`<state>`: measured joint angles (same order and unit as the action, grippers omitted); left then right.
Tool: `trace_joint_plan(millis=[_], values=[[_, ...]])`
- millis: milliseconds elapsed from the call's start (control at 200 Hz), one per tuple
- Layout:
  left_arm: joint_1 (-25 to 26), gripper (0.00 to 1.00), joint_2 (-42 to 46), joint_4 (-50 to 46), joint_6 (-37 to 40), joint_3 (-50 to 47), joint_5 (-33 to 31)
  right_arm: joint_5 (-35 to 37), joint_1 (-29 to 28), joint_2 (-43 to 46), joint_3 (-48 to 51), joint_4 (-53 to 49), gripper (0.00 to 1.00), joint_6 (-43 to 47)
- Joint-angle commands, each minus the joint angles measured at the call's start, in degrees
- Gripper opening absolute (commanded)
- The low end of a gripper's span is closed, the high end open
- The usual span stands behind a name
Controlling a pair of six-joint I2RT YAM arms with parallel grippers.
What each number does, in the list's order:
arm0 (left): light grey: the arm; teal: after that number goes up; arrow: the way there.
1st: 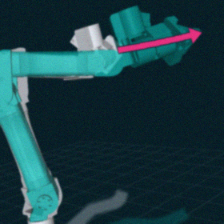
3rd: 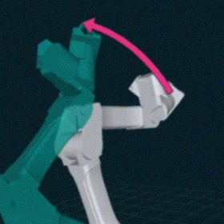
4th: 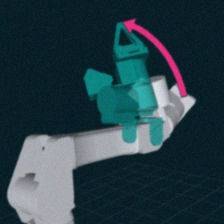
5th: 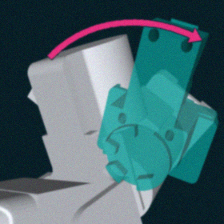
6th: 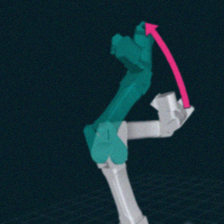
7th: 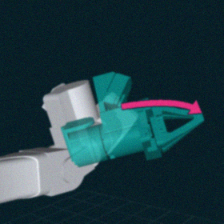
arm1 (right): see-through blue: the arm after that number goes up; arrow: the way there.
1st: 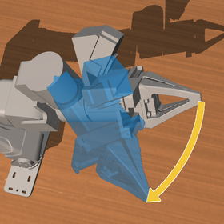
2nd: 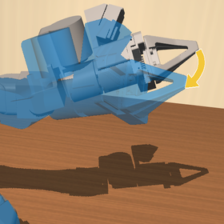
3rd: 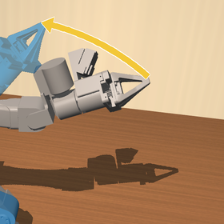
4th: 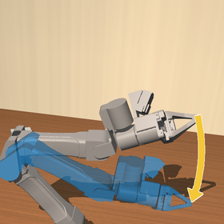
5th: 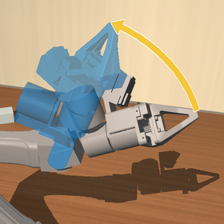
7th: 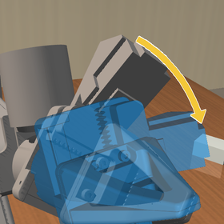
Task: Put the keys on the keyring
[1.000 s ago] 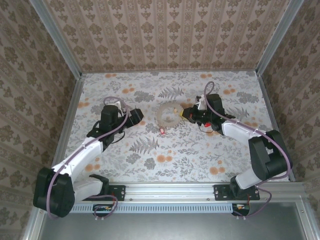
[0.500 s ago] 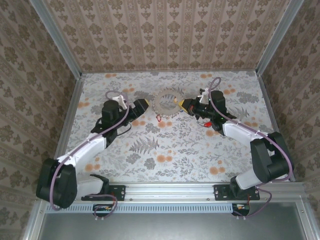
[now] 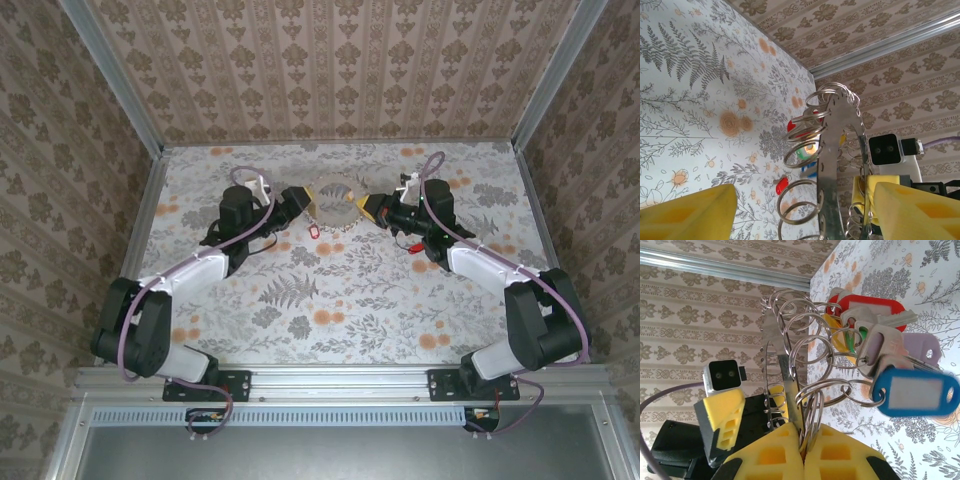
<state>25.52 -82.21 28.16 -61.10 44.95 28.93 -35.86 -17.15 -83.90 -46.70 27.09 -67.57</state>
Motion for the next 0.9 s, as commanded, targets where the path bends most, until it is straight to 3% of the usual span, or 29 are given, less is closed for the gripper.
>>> trace_joint_plan(millis=[0, 260, 440, 600, 735, 895], values=[[0.30, 0.68, -0.90, 3.14, -0.69, 2.66, 2.54, -2.40, -0.34, 2.07, -3.04, 4.99, 0.04, -0.81], [0.27, 0.52, -3.17, 5.79, -1.83, 4.53, 5.29, -3.28, -0.53, 1.64, -3.45, 5.21, 0.04, -0.75], [0.29, 0.30, -3.14, 6.12, -1.83, 5.59, 5.80, -2.95, -0.56, 2.22, -2.65, 5.38, 0.05, -0.29], [0.27, 0.00, -2.12, 5.94, -1.10, 5.93, 6.13, -2.12, -0.58, 3.35, -1.49, 4.30, 0.08, 1.54], [0.28, 0.00, -0.32, 4.43, 1.80, 6.77, 7.55, -0.79, -0.48, 6.10, -1.03, -1.03, 0.12, 5.85], [-1.01, 0.00, 2.59, 1.08, 6.45, 8.63, 11.53, 6.02, -0.19, 12.20, 0.85, -11.72, 0.27, 13.50]])
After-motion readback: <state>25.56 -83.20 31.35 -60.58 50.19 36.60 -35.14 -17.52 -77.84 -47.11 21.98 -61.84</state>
